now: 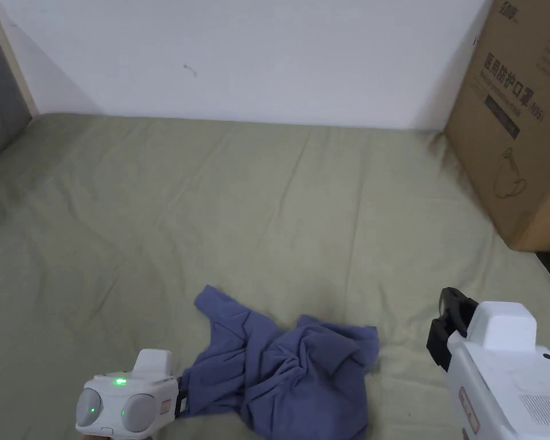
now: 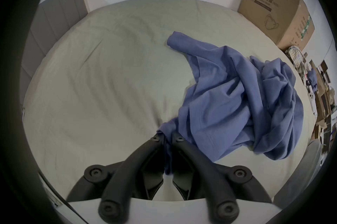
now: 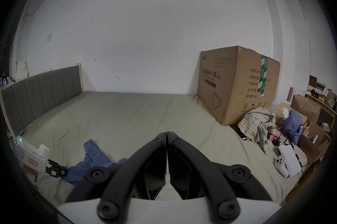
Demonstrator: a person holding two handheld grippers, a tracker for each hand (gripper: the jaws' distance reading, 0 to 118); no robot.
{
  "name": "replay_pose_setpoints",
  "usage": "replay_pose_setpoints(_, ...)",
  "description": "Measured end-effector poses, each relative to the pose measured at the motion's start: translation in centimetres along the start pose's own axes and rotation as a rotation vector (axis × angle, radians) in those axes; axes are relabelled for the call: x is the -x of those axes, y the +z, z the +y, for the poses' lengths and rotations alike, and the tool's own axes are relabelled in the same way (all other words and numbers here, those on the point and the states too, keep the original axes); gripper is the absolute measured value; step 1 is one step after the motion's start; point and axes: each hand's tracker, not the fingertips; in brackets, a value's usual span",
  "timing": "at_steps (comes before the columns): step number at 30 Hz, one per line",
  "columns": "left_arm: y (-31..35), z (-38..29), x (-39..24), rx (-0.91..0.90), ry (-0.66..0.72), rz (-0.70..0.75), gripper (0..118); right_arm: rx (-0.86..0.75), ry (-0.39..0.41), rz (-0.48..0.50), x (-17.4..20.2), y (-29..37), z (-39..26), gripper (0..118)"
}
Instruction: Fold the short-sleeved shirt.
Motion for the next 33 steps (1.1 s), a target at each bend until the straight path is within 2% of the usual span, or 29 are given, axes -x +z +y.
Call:
replay_pose_setpoints(2,0.3,-0.1,0.6,-0.006,0.001,-0.017,3,0.054,-0.008,0.005,-0.1,-1.4,-0.5,0)
replay_pose_setpoints(4,1.7,0.0,1.5,-0.055,0.077,-0.066,2,0.145,-0.010,0.024,-0.2,-3.7,-1.2,1)
replay_pose_setpoints(5,2.6,0.1,2.0,-0.076,0.102,-0.097,2,0.186,-0.019,0.032,-0.2,-5.1,-1.7,8)
replay_pose_setpoints(6,3.2,0.2,2.5,-0.084,0.117,-0.121,2,0.236,-0.034,0.048,-0.2,-6.5,-2.3,26)
replay_pose_setpoints(7,3.8,0.2,2.7,-0.093,0.120,-0.124,2,0.282,-0.042,0.060,-0.2,-8.0,-2.9,51)
replay_pose_setpoints(8,4.5,0.2,2.8,-0.111,0.119,-0.134,2,0.334,-0.039,0.059,-0.2,-9.7,-3.7,85)
replay_pose_setpoints(9,5.0,0.3,2.9,-0.122,0.121,-0.140,2,0.390,-0.047,0.075,-0.1,-11.4,-4.4,97)
replay_pose_setpoints(11,5.9,0.4,2.7,-0.141,0.124,-0.156,2,0.442,-0.060,0.116,0.1,-14.1,-5.7,98)
replay_pose_setpoints(14,6.3,0.6,2.5,-0.155,0.126,-0.169,2,0.570,-0.080,0.113,1.3,-17.6,-7.0,97)
replay_pose_setpoints(16,6.3,0.6,2.4,-0.158,0.124,-0.172,2,0.623,-0.066,0.126,1.5,-19.7,-8.3,89)
replay_pose_setpoints(18,6.1,0.7,2.6,-0.158,0.131,-0.180,2,0.675,-0.039,0.148,2.0,-21.1,-9.5,66)
replay_pose_setpoints(21,6.0,0.6,2.7,-0.152,0.132,-0.185,2,0.731,-0.083,0.166,2.2,-22.4,-11.1,13)
replay_pose_setpoints(22,6.0,0.7,2.8,-0.151,0.131,-0.188,2,0.726,-0.093,0.166,2.2,-22.3,-11.2,3)
replay_pose_setpoints(24,6.2,0.6,2.8,-0.153,0.131,-0.191,2,0.697,-0.116,0.187,2.0,-21.5,-11.1,3)
replay_pose_setpoints(28,6.7,0.5,2.8,-0.163,0.141,-0.209,2,0.621,-0.093,0.167,1.4,-18.8,-9.1,2)
replay_pose_setpoints(33,8.6,1.8,3.2,-0.217,0.210,-0.263,1,0.466,-0.103,0.172,-2.0,-14.6,-4.5,2)
